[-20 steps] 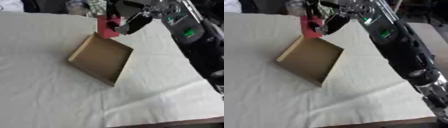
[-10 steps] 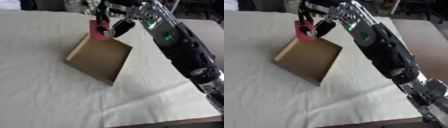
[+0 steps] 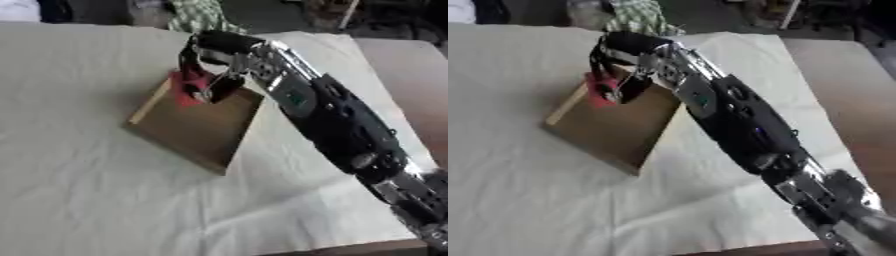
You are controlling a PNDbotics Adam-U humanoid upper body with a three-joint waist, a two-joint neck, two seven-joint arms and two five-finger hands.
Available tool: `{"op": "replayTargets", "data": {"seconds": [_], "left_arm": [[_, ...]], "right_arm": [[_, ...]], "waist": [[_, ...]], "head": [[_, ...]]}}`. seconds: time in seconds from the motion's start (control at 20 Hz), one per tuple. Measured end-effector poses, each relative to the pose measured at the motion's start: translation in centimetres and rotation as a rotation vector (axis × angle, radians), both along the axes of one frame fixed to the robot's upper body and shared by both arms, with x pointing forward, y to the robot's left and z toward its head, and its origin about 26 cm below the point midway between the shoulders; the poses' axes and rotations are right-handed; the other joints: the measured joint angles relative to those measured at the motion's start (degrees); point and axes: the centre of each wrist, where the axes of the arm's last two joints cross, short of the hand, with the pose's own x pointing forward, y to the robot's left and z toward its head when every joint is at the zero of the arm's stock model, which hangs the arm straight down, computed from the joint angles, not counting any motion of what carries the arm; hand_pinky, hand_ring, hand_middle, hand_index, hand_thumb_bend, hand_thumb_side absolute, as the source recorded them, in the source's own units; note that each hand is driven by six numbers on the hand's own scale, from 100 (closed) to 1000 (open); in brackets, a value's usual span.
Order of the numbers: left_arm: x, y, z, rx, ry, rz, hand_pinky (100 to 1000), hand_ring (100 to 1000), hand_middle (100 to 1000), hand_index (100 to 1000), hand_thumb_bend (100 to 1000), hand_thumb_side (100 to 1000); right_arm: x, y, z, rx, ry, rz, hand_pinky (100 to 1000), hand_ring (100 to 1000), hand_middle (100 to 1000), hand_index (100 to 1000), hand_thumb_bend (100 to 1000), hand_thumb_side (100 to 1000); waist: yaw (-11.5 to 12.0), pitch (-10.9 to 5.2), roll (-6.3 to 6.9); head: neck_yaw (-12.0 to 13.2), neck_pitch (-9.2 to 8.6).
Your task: Pick up objects on the table and place them in the box.
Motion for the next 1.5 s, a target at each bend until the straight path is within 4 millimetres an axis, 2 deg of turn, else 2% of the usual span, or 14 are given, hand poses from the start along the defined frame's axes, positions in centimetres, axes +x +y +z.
{"op": "replayTargets", "data": {"seconds": [0.4, 0.55, 0.6, 0.7, 0.8, 1.05, 1.4, 1.5], "left_arm": [[0.0, 0.0, 0.0, 0.005, 0.002, -0.001, 570, 731, 716, 766, 100, 660], [0.0, 0.0, 0.0, 0.007, 0.002, -0.001, 570, 732, 716, 766, 100, 660], [0.0, 0.0, 0.0, 0.008, 0.002, 0.0, 570, 732, 716, 766, 100, 660], [0.0, 0.0, 0.0, 0.01, 0.003, 0.001, 569, 732, 717, 766, 100, 660], [0.0, 0.0, -0.1, 0.013, 0.005, 0.002, 569, 732, 717, 766, 100, 660], [0.0, 0.1, -0.2, 0.016, 0.01, 0.005, 569, 732, 717, 765, 100, 659], [0.0, 0.2, -0.5, 0.023, 0.017, 0.015, 568, 734, 718, 765, 100, 659], [0.0, 0.2, -0.5, 0.023, 0.02, 0.019, 568, 737, 718, 765, 100, 659]], "right_arm": [[0.3, -0.5, -2.1, 0.008, 0.024, -0.008, 852, 705, 407, 496, 100, 215], [0.4, -0.7, -2.5, -0.003, 0.029, -0.006, 864, 774, 551, 628, 100, 256], [0.4, -0.7, -2.6, -0.009, 0.028, -0.005, 869, 816, 670, 687, 100, 278], [0.4, -0.9, -2.8, -0.022, 0.023, -0.009, 882, 882, 839, 785, 100, 315], [0.4, -1.1, -2.8, -0.038, 0.014, -0.02, 895, 917, 910, 839, 100, 358], [0.0, -2.0, -1.8, -0.066, -0.017, -0.048, 897, 918, 910, 847, 100, 390], [-2.4, -3.2, 2.5, -0.039, -0.124, -0.042, 899, 907, 898, 839, 100, 438], [-3.5, -3.7, 3.8, -0.019, -0.157, -0.031, 900, 902, 897, 836, 100, 483]], "waist": [[-0.73, 0.32, 0.43], [-0.91, 0.33, 0.56], [-1.05, 0.33, 0.6], [-1.19, 0.33, 0.63], [-1.46, 0.33, 0.63], [-2.08, 0.33, 0.64], [-3.19, -0.15, 0.64], [-3.58, -0.38, 0.64]], "head": [[0.25, 0.0], [0.3, 0.0], [0.33, 0.0], [0.49, 0.0], [0.67, 0.0], [1.12, 0.0], [2.14, 0.08], [2.54, 0.09]]}}
